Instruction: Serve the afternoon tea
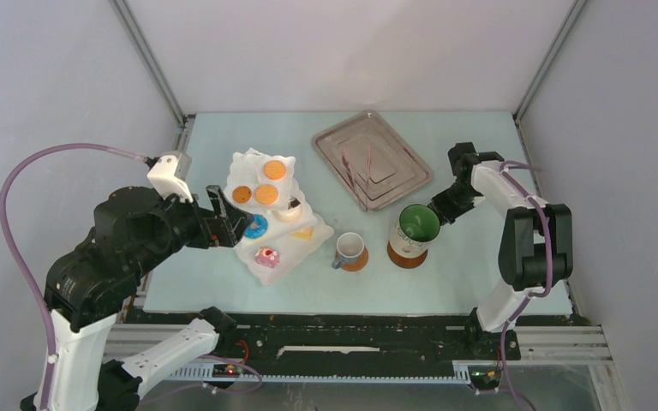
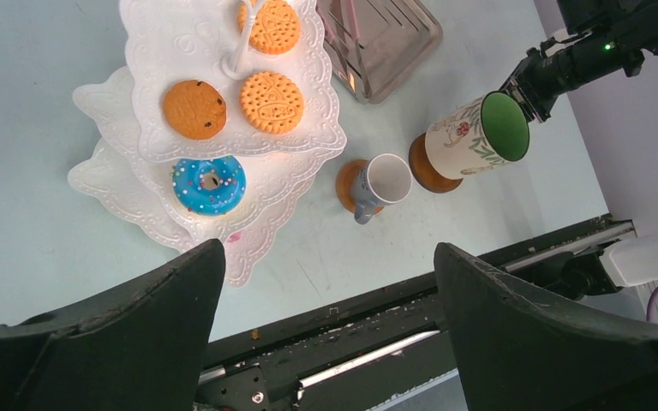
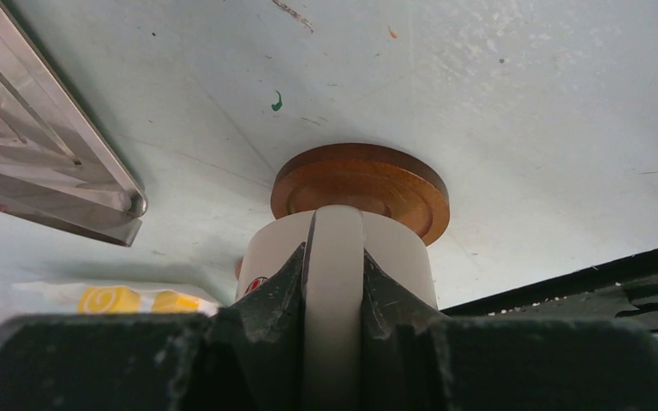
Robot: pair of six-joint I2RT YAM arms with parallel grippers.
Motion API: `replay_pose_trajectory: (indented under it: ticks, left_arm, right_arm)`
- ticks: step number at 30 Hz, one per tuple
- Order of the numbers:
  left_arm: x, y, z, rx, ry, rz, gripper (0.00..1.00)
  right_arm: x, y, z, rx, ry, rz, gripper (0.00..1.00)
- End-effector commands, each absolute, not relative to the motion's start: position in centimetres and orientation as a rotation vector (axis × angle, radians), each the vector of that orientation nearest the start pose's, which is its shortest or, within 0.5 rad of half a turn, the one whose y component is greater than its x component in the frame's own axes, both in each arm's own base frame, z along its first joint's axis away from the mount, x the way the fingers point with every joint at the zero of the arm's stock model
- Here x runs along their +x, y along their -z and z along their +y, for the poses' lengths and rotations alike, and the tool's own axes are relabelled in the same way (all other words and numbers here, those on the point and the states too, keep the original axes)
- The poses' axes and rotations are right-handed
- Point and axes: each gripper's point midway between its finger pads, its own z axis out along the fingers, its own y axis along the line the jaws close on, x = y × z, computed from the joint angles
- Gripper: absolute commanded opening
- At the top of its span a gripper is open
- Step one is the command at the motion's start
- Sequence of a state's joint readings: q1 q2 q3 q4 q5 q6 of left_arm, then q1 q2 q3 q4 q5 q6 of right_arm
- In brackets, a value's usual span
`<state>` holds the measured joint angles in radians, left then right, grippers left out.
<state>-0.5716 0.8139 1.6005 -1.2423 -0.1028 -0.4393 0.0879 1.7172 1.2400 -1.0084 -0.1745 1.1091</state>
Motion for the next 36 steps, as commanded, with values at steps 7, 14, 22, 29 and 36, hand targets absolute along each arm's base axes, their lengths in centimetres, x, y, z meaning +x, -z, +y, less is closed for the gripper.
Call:
replay_pose_trajectory:
  ticks: [7, 14, 22, 29, 36]
  left_arm:
    - [15.4, -39.2, -9.0, 0.02, 0.52, 2.004, 1.0]
    - [15.6, -39.1, -9.1, 0.022, 0.523, 2.004, 1.0]
    - [15.5, -39.0, -9.0, 0.023, 0.516, 2.008, 1.0]
    - [15.4, -39.0, -8.9, 0.028, 0.512, 2.009, 1.0]
    - [15.3, -38.9, -8.7, 0.031, 0.503, 2.011, 1.0]
  right_arm:
    - [29.6, -8.2, 9.5, 1.559, -0.161, 2.743, 0.0]
    - [30.0, -7.3, 9.9, 1.535, -0.14, 2.756, 0.0]
    - [30.2, -6.8, 10.6, 1.523, -0.142, 2.767, 0.0]
    - [30.6, -6.4, 10.7, 1.513, -0.145, 2.759, 0.0]
    - [30.7, -6.2, 10.6, 1.469, -0.14, 2.771, 0.11]
